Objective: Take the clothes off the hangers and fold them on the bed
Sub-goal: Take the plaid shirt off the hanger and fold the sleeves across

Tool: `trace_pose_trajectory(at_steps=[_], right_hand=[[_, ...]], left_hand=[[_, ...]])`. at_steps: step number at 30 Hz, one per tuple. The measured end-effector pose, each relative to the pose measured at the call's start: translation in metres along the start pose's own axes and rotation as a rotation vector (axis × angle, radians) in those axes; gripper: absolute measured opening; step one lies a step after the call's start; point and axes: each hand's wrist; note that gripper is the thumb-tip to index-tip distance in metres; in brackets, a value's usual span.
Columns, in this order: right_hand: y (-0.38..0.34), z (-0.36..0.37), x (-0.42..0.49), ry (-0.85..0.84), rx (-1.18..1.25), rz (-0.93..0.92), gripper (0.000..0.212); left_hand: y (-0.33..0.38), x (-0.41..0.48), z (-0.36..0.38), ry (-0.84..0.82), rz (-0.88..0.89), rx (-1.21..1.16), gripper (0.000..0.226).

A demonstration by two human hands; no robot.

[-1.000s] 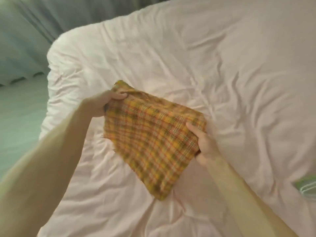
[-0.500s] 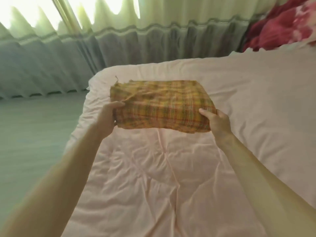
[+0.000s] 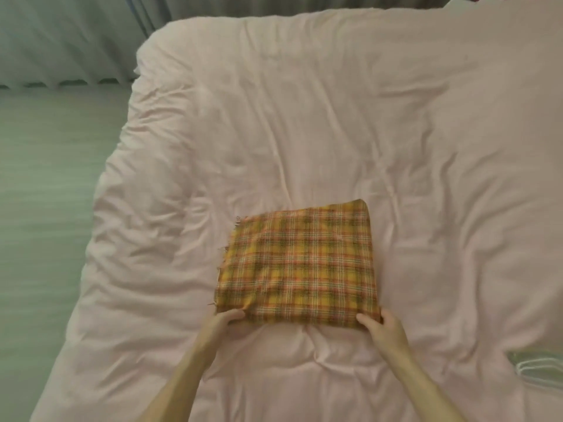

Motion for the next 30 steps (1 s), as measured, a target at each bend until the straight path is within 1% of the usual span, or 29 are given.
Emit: trace_pose_trajectory(at_steps=[1, 2, 4, 5, 6, 7, 9, 10, 14, 16, 19, 21, 23, 24, 26, 27, 28, 30], right_hand=[[-0.002, -0.001, 0.002, -0.003, -0.003, 0.01, 0.024], [-0.006, -0.001, 0.006, -0.01, -0.003, 0.019, 0.024], [-0.022, -0.003, 0.014, -0.034, 0.007, 0.017, 0.032], [-0.03, -0.004, 0.017, -0.05, 0.0, -0.003, 0.035], [-0.039, -0.005, 0.019, -0.061, -0.009, -0.029, 0.035], [-0.048, -0.006, 0.021, -0.064, -0.033, -0.058, 0.031], [-0.057, -0.003, 0.023, -0.031, -0.085, -0.113, 0.03], [-0.057, -0.002, 0.022, -0.001, -0.095, -0.136, 0.03], [-0.034, 0.004, 0.011, 0.104, -0.066, -0.142, 0.027], [-0.021, 0.008, 0.003, 0.132, -0.072, -0.097, 0.034], [-0.014, 0.014, 0.002, 0.134, -0.09, -0.045, 0.041], [-0.02, 0.015, 0.01, 0.126, -0.1, -0.01, 0.04], [-0.03, 0.014, 0.015, 0.107, -0.112, 0.015, 0.038], [-0.036, 0.012, 0.018, 0.098, -0.109, 0.02, 0.038], [-0.05, 0.011, 0.028, 0.096, -0.088, -0.003, 0.043], [-0.059, 0.009, 0.032, 0.097, -0.08, -0.029, 0.046], [-0.068, 0.009, 0.04, 0.094, -0.08, -0.057, 0.047], [-0.087, 0.01, 0.054, 0.077, -0.085, -0.102, 0.044]], left_hand=[[0.001, -0.001, 0.003, -0.004, 0.017, 0.019, 0.065], [0.004, -0.002, 0.005, -0.014, 0.027, 0.017, 0.051], [0.012, 0.007, 0.011, 0.009, 0.023, -0.018, 0.017], [0.019, 0.009, 0.012, 0.03, 0.018, -0.026, 0.011], [0.024, 0.012, 0.012, 0.022, 0.023, -0.03, 0.014], [0.026, 0.014, 0.012, 0.025, 0.038, -0.018, 0.022], [0.021, 0.021, 0.011, 0.062, 0.036, -0.031, 0.036], [0.018, 0.023, 0.011, 0.084, 0.03, -0.056, 0.039], [-0.002, 0.019, 0.01, 0.086, 0.007, -0.08, 0.041], [-0.01, 0.017, 0.011, 0.065, -0.008, -0.038, 0.04], [-0.013, 0.021, 0.01, 0.082, -0.018, 0.038, 0.04], [-0.01, 0.029, 0.008, 0.067, -0.039, 0.08, 0.04], [-0.003, 0.033, 0.005, 0.018, -0.078, 0.109, 0.042], [0.002, 0.034, 0.004, 0.002, -0.1, 0.122, 0.046], [0.018, 0.04, 0.005, -0.025, -0.101, 0.174, 0.057], [0.027, 0.044, 0.005, -0.041, -0.087, 0.204, 0.059], [0.036, 0.047, 0.008, -0.05, -0.071, 0.216, 0.059], [0.049, 0.055, 0.013, -0.017, -0.029, 0.194, 0.053]])
Point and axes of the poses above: each hand's wrist, its own x-axis towards the middle knuckle, its own z-axis out of the palm, y = z × x, and after that the axes turned 13 degrees about y, right-handed
